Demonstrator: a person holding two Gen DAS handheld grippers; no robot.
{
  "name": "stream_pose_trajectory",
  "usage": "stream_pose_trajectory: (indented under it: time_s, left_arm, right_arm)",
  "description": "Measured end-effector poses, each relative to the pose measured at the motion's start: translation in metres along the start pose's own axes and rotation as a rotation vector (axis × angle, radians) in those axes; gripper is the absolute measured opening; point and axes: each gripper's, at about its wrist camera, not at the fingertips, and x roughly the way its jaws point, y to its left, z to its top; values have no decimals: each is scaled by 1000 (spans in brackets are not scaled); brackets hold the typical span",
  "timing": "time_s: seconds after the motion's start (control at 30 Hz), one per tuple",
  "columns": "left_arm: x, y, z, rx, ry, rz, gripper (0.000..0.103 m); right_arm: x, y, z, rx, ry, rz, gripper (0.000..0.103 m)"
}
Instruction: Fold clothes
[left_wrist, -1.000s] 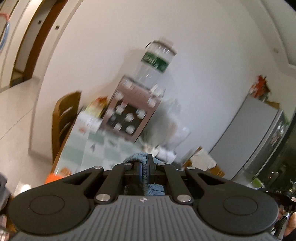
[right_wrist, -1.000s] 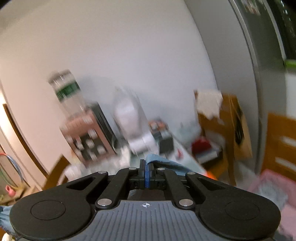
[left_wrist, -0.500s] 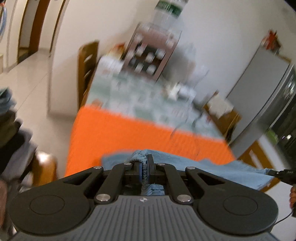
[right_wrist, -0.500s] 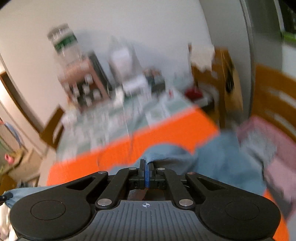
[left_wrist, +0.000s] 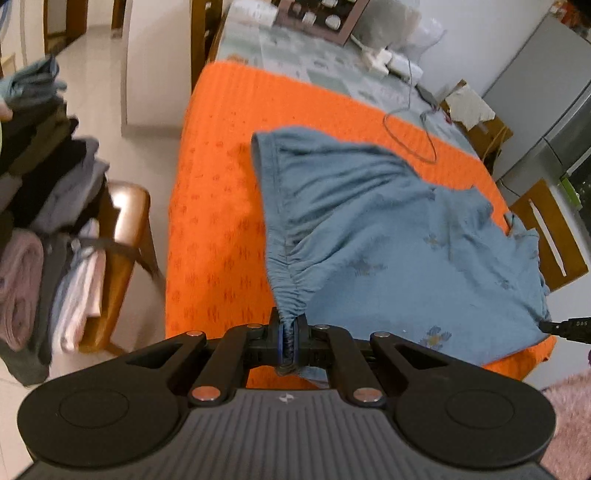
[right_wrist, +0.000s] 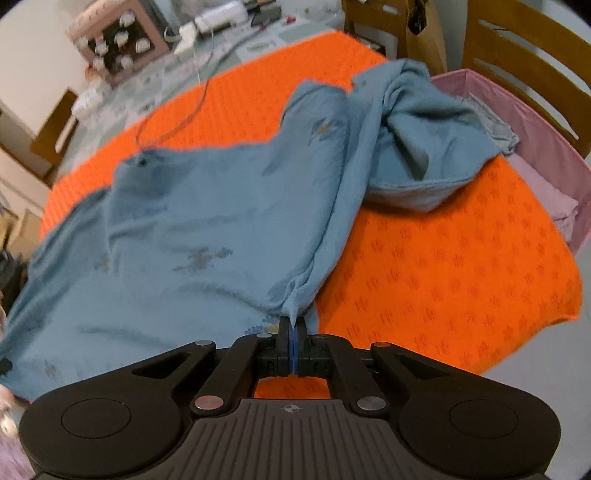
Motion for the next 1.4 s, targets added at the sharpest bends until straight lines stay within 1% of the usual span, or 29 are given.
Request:
stream_pose_trajectory:
  time_s: [0.03,0.07,0.1,0.13,0.17,0.2,0.23,0.3,0.43,0.57,0.67,0.73,0.9,1.07,1.2,1.27,1.4]
  left_arm:
    - [0,0,-1,-5,2,-10,8]
    - [0,0,-1,-10,2,-23,12]
    - [-2,-1,0,-16,-7,-36,20]
    - [-4,-3,2,-23,-18,-50,24]
    - [-7,-5,4,-30,-28,-64,35]
    - [-9,-4,5,-40,-42,-76,43]
    - [-12,-4,6,-54,-56,-85,46]
    - [-14,-1,10,-88,-76,-97,47]
    - [-12,7,23,-165,-106,-101,49]
    - [-16,17,34,-247,-151,-141,58]
    - [-19,21,41,-263,-182,-116,59]
    - [-16,23,45,-259,-189,-73,59]
    - [7,26,55,-243,-145,-36,57]
    - [38,27,60,-225,-87,-39,56]
    - [59,26,63,-219,-44,-40,56]
    - [66,26,64,-218,-32,-43,56]
    - [79,25,69,-220,-11,-49,56]
  right_arm:
    - [-2,3,1,-29,10,-8,9]
    - [-4,6,1,-58,19,-17,10]
    - [-9,9,3,-97,20,-18,10]
    - [-13,12,5,-137,21,-17,14]
    - [-18,16,8,-177,21,-17,17]
    - [-24,18,10,-216,18,-13,26]
    - [-30,23,14,-254,4,-8,31]
    - [-39,34,25,-316,-24,4,34]
    - [-40,53,50,-379,-74,47,35]
    - [-28,82,75,-462,-100,85,35]
    - [-17,108,94,-540,-115,120,35]
    - [-7,126,105,-603,-125,140,34]
    - [23,169,128,-756,-106,175,34]
    - [58,198,144,-854,-63,175,34]
    - [78,211,149,-919,-40,169,34]
    - [86,216,152,-935,-20,200,34]
    - [96,223,150,-1001,-15,210,34]
